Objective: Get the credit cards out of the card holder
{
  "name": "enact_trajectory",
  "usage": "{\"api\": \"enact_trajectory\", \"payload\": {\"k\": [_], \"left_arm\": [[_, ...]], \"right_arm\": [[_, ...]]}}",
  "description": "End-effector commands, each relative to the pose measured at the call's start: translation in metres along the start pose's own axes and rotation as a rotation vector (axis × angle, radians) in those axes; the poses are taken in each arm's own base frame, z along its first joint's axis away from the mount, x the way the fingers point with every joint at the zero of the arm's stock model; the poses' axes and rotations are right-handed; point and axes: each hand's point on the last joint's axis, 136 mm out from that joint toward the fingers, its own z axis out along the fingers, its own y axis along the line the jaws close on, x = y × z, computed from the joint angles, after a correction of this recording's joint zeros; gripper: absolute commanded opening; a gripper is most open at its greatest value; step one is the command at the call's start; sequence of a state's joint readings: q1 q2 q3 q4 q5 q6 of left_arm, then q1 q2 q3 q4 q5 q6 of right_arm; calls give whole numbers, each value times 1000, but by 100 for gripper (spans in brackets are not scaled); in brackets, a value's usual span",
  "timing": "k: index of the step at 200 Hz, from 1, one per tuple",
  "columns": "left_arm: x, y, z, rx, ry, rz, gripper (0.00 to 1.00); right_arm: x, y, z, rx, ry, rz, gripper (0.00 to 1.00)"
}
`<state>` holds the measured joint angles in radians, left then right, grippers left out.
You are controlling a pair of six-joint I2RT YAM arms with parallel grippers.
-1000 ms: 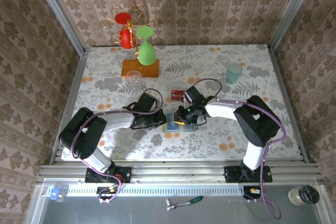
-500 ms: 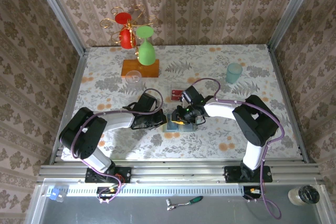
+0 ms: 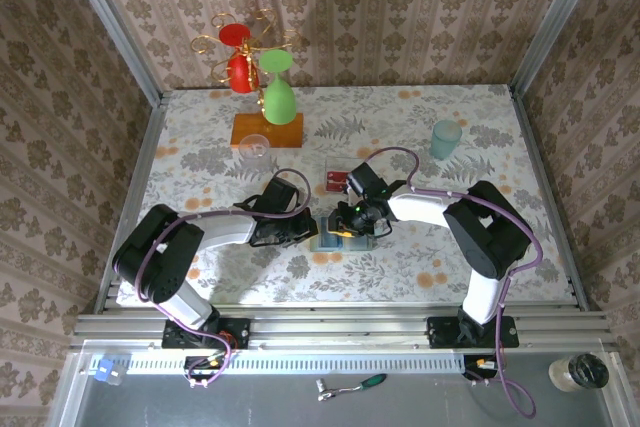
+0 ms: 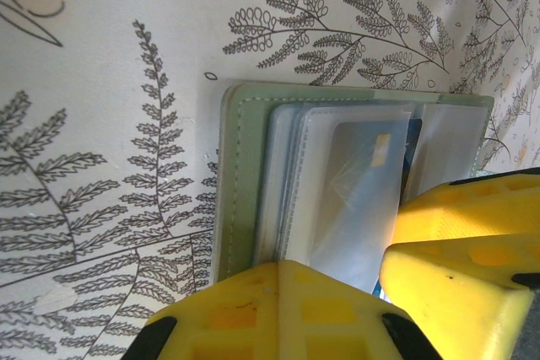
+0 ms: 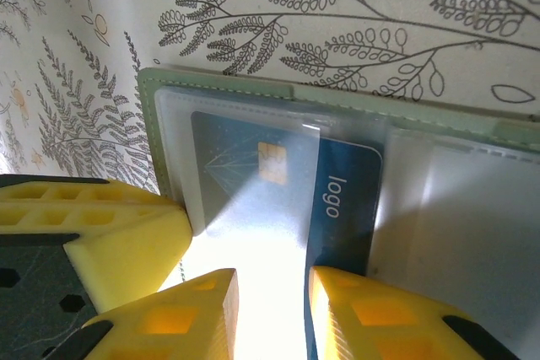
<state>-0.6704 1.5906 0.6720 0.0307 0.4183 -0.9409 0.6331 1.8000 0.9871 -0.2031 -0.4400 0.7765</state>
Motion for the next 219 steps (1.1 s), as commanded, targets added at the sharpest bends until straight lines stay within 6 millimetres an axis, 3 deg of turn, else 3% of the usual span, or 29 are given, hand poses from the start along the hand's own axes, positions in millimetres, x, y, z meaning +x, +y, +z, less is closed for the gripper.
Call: {"api": "enact_trajectory", "payload": {"k": [1,80,152,219], "left_arm": [[1,12,3,-49,12,-1,0],[-2,7,0,-45,5,5,0],[-11,-19,-13,-9,-22,48,0],[-6,-32,-1,-16,12,83,0]], "right_arm": [[1,-6,-8,59,-13,-12,30],[1,-7,-12,72,-21,-24,30],[-3,6,-21,19,-55,-46,30],[-5,-4,-29,47,-79,-30,30]]}}
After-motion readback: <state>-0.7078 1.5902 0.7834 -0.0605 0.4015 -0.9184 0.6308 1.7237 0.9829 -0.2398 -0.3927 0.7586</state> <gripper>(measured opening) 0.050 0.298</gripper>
